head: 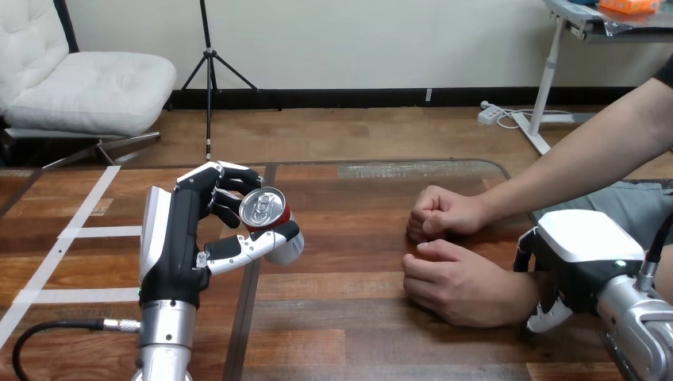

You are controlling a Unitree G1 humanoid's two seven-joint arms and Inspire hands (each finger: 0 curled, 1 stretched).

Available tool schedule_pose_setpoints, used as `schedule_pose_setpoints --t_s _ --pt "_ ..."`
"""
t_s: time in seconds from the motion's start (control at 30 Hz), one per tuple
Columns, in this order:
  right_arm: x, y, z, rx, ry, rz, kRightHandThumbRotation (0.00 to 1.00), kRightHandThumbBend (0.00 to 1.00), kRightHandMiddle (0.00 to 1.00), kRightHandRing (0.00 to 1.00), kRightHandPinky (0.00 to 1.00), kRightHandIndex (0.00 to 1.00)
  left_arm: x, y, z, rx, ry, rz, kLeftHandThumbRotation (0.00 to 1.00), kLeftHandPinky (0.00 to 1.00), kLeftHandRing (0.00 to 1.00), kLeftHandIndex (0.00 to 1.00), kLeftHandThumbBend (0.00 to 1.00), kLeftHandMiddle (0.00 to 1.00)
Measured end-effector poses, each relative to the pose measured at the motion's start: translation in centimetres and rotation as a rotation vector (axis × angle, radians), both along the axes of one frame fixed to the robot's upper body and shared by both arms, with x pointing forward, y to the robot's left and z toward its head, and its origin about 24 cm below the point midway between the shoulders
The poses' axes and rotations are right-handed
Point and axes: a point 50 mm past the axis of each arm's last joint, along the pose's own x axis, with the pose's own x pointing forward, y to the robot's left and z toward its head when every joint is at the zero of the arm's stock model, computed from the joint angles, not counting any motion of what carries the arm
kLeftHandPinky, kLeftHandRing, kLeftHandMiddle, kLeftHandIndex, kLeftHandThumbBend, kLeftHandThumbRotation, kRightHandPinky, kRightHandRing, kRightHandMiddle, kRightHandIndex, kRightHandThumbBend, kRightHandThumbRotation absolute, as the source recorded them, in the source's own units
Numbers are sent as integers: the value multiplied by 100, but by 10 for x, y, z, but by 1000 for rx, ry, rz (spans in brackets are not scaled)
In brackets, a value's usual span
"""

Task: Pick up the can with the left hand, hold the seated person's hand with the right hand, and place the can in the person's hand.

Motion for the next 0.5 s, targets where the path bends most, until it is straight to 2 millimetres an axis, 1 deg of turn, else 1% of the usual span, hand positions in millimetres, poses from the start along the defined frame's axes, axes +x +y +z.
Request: schedule_pose_setpoints --t_s 0.3,0.5 --pt "0 2 7 25 -10 0 0 77 57 51 43 59 0 0 0 1 0 0 0 36 41 52 68 48" --pt "0 4 15 39 -28 0 0 78 57 52 44 59 0 0 0 2 0 -1 0 36 41 52 68 48"
